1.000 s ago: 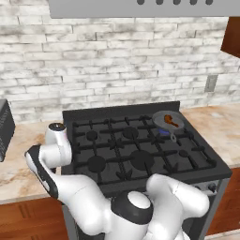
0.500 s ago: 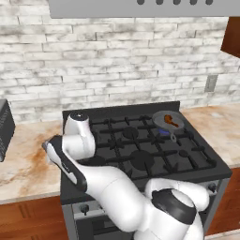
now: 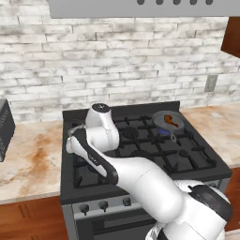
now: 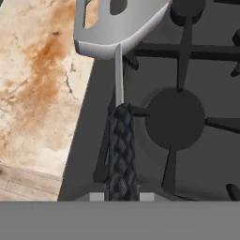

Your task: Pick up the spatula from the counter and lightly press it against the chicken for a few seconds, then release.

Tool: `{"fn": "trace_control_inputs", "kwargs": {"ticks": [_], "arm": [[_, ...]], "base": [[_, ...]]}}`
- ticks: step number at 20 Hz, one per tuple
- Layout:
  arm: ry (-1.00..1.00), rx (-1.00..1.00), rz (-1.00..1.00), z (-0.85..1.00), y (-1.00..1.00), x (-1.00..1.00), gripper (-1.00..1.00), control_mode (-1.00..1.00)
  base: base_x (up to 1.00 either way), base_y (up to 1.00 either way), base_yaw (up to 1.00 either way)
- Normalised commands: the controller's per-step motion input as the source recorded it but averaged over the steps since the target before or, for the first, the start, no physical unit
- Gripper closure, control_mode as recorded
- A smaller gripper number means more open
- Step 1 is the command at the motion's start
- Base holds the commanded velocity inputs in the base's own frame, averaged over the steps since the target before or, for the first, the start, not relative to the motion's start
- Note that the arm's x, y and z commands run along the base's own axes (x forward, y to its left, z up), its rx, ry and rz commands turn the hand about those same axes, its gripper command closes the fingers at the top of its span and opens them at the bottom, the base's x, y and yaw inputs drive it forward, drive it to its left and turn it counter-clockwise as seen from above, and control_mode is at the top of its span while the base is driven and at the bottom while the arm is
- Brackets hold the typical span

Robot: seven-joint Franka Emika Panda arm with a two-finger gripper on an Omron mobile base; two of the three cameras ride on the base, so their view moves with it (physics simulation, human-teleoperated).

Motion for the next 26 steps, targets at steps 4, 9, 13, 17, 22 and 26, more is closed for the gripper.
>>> {"fn": "trace_control_inputs", "kwargs": {"ticks": [4,9,13,17,22,26], "arm": [[0.03,0.00,-0.31,0.34,-0.78,0.00,1.00,-1.00],[0.05,0.01,-0.30,0.24,-0.77,0.01,1.00,-1.00],[0.09,0.08,-0.29,-0.04,-0.59,0.11,1.00,-1.00],[0.05,0.02,-0.20,-0.19,-0.41,0.26,1.00,-1.00],[0.00,0.00,-0.13,0.03,-0.44,0.24,1.00,-1.00],[0.00,0.00,-0.05,0.08,-0.34,0.20,1.00,-1.00]], "base": [[0.00,0.00,0.00],[0.00,0.00,0.00],[0.00,0.00,0.00],[0.00,0.00,0.00],[0.00,0.00,0.00],[0.00,0.00,0.00]]}}
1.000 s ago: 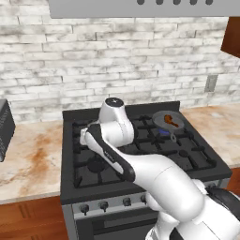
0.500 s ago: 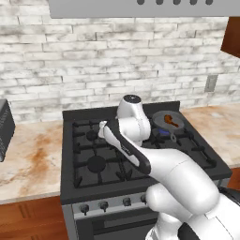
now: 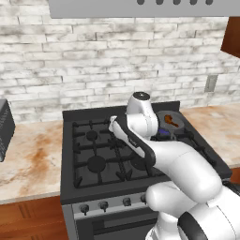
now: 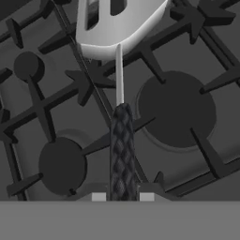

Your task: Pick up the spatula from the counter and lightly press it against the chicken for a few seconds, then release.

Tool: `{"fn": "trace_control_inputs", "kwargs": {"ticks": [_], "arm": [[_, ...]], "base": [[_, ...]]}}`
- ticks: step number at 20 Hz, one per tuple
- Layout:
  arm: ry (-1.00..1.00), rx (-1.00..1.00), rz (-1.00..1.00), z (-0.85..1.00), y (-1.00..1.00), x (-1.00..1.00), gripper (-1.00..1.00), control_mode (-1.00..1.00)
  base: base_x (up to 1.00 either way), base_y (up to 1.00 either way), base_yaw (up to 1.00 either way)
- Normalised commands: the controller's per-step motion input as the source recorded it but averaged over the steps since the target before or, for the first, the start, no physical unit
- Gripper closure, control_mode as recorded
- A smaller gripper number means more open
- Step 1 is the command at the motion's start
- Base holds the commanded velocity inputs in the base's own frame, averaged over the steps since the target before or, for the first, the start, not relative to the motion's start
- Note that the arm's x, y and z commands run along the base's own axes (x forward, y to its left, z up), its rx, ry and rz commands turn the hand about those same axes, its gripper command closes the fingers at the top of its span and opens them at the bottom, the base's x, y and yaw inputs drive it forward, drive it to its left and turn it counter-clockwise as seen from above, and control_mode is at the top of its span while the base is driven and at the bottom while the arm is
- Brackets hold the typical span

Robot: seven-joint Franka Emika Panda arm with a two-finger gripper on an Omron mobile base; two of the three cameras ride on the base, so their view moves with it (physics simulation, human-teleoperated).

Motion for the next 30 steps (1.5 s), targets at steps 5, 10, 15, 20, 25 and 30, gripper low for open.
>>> {"fn": "trace_control_inputs", "kwargs": {"ticks": [5,10,15,20,25,30], "arm": [[0.00,0.00,-0.04,0.03,-0.39,0.23,1.00,-1.00],[0.00,0.00,-0.05,0.03,-0.38,0.32,1.00,-1.00],[0.00,0.02,-0.08,0.02,-0.35,0.40,1.00,-1.00],[-0.02,0.00,-0.07,0.00,-0.39,0.37,1.00,-1.00],[0.00,0.00,-0.12,0.00,-0.36,0.45,1.00,-1.00],[0.01,0.00,-0.15,0.00,-0.31,0.43,1.00,-1.00]], "base": [[0.00,0.00,0.00],[0.00,0.00,0.00],[0.00,0.00,0.00],[0.00,0.00,0.00],[0.00,0.00,0.00],[0.00,0.00,0.00]]}}
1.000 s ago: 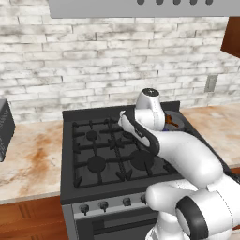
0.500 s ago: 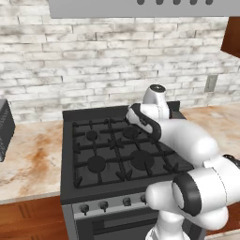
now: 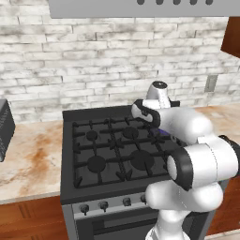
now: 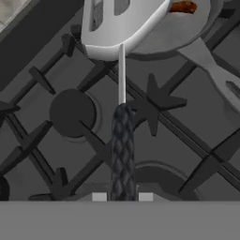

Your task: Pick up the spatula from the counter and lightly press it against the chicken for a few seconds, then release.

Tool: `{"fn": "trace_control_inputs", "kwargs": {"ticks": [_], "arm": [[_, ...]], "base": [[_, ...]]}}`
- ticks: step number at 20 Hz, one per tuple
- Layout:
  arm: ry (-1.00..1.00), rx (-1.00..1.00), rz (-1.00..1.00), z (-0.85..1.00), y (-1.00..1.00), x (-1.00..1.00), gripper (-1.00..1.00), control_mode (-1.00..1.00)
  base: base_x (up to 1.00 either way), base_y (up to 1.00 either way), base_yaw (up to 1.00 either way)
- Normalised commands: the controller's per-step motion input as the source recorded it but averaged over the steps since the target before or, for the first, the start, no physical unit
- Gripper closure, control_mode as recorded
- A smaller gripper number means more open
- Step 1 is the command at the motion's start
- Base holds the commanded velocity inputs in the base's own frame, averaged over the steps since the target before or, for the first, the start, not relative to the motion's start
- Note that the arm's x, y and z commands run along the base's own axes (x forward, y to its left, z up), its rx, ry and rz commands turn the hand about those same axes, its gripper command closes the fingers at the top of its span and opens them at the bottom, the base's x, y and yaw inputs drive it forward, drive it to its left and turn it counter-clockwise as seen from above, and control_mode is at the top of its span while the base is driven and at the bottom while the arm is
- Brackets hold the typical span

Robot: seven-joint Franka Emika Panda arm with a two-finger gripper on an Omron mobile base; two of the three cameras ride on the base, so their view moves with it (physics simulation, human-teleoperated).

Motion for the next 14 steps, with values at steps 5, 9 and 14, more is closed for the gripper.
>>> {"fn": "trace_control_inputs", "kwargs": {"ticks": [5,9,14], "arm": [[0.12,0.05,-0.13,0.00,-0.41,0.44,1.00,-1.00],[0.08,0.01,-0.12,0.00,-0.40,0.40,1.00,-1.00],[0.01,0.00,-0.05,0.00,-0.19,0.40,1.00,-1.00]], "base": [[0.00,0.00,0.00],[0.00,0.00,0.00],[0.00,0.00,0.00]]}}
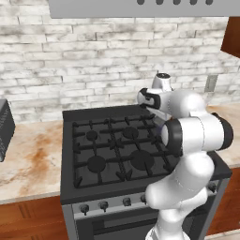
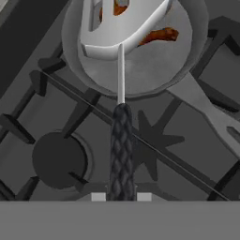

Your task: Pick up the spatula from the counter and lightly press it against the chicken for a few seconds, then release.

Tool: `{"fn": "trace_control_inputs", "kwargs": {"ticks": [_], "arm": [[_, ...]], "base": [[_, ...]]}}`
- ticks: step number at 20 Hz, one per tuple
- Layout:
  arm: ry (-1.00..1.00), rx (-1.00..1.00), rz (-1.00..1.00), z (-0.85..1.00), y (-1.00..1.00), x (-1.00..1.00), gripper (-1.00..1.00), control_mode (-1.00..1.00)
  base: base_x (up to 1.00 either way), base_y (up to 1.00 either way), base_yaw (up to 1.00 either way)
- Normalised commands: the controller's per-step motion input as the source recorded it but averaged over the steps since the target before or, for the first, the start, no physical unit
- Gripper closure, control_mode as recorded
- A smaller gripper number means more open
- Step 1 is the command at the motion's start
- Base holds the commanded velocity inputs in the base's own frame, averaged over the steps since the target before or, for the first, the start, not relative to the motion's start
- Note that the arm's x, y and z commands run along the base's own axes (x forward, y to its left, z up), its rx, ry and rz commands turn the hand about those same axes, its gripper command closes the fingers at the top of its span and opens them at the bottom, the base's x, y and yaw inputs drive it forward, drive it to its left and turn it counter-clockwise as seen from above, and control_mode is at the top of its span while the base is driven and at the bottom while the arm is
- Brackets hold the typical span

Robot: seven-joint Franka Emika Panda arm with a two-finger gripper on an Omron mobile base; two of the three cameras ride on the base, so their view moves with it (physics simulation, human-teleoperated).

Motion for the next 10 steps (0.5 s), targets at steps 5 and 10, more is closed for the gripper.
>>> {"fn": "trace_control_inputs", "kwargs": {"ticks": [5,10], "arm": [[0.01,0.00,-0.01,-0.13,-0.12,0.49,1.00,-1.00],[0.01,0.03,0.00,-0.16,-0.14,0.38,1.00,-1.00]], "base": [[0.00,0.00,0.00],[0.00,0.00,0.00]]}}
